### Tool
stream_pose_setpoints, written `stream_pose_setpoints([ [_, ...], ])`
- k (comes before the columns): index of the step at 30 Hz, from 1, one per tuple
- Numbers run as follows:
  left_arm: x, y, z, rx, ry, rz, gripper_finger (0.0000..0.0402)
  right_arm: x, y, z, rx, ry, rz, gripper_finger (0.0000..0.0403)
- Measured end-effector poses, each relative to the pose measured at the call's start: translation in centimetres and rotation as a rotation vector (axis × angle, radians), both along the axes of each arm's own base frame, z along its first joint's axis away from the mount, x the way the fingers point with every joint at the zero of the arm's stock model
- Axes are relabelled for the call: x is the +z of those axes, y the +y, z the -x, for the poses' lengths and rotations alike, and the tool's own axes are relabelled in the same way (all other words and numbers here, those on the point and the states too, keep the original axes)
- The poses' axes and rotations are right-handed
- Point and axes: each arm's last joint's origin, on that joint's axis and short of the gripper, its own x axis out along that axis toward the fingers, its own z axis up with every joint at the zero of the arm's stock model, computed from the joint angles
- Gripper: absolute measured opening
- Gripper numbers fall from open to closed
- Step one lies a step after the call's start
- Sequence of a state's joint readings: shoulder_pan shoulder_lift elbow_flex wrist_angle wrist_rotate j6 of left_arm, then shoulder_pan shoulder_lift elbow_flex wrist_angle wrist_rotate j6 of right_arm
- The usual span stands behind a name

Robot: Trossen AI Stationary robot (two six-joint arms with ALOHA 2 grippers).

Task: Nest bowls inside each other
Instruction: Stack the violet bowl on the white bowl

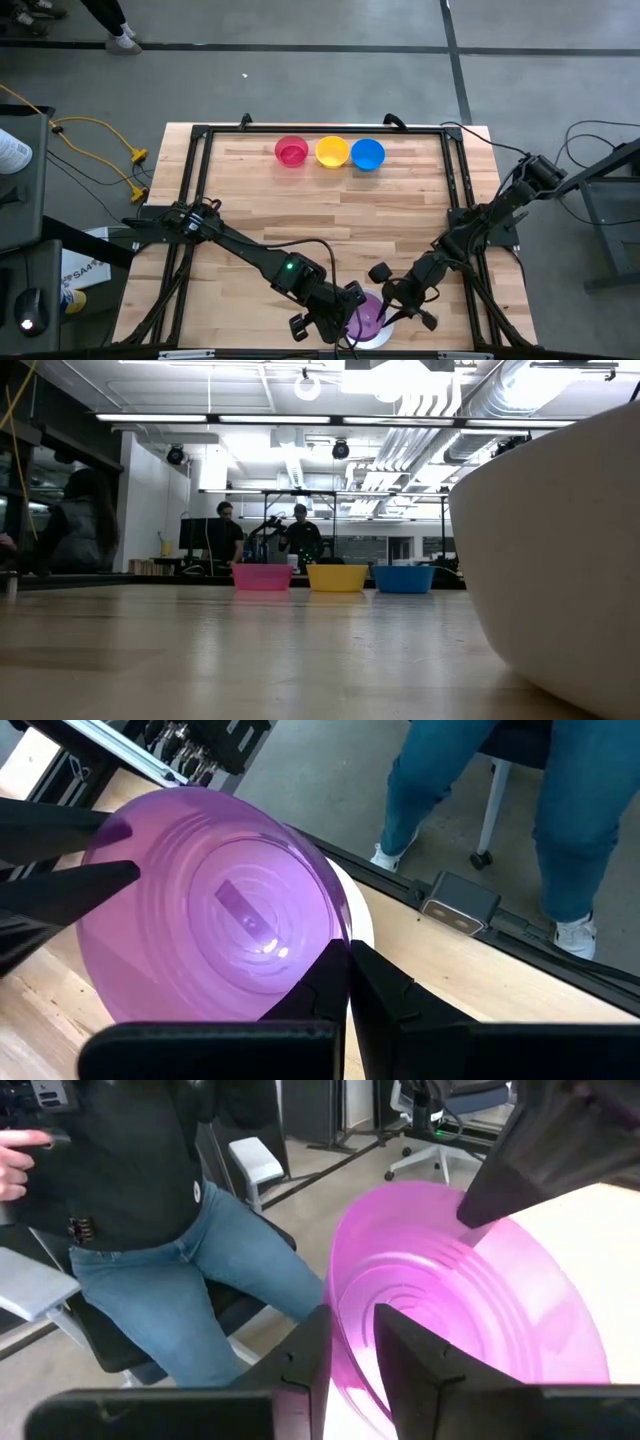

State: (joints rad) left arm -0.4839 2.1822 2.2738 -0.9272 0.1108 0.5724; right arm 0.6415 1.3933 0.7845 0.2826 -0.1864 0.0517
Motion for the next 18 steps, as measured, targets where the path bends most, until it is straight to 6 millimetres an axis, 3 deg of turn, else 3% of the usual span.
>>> stream_pose_setpoints([
  [5, 0.03, 0.0, -0.03, -0.001, -0.002, 0.004, 0.0, 0.16, 0.08, 0.01, 0.025, -0.015, -0.011, 0.0056],
  [10, 0.02, 0.06, -0.06, 0.004, -0.005, 0.0, 0.0001, 0.18, 0.13, 0.06, 0.05, -0.027, -0.006, 0.0011],
  [18, 0.03, 0.26, -0.19, 0.086, -0.019, -0.032, 0.0032, 0.17, 0.16, 0.1, 0.071, -0.039, 0.005, 0.0005],
])
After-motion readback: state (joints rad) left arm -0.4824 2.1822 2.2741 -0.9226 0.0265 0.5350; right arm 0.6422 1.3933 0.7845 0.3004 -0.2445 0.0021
